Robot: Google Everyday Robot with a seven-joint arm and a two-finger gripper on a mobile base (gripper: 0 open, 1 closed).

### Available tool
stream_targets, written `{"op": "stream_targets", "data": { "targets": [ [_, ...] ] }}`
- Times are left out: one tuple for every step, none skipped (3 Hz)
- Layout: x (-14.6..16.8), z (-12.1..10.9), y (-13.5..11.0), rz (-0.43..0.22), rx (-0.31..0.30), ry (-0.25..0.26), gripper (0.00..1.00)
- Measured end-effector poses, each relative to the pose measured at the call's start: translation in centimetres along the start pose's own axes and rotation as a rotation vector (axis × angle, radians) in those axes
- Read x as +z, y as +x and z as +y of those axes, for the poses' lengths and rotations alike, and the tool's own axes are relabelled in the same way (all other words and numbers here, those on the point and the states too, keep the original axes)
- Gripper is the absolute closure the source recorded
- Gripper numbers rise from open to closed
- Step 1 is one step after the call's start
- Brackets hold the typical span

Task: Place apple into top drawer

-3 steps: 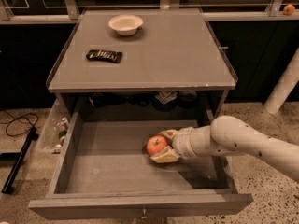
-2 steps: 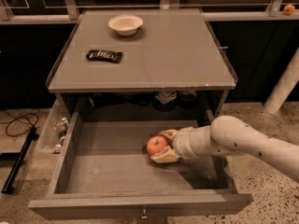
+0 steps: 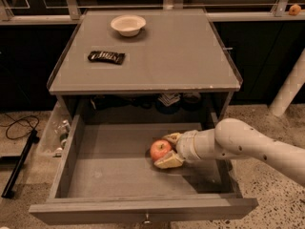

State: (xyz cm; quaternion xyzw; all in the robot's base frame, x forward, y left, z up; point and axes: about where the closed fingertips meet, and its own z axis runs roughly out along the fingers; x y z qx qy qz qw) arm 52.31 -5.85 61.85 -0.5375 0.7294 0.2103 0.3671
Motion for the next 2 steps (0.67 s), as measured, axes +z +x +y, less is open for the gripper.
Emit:
{"op": "stream_targets", "data": {
  "targets": [
    [0.00, 0.00, 0.00, 0.000, 0.000, 0.000, 0.00],
    [0.00, 0.00, 0.00, 0.000, 0.000, 0.000, 0.00]
  ]
}}
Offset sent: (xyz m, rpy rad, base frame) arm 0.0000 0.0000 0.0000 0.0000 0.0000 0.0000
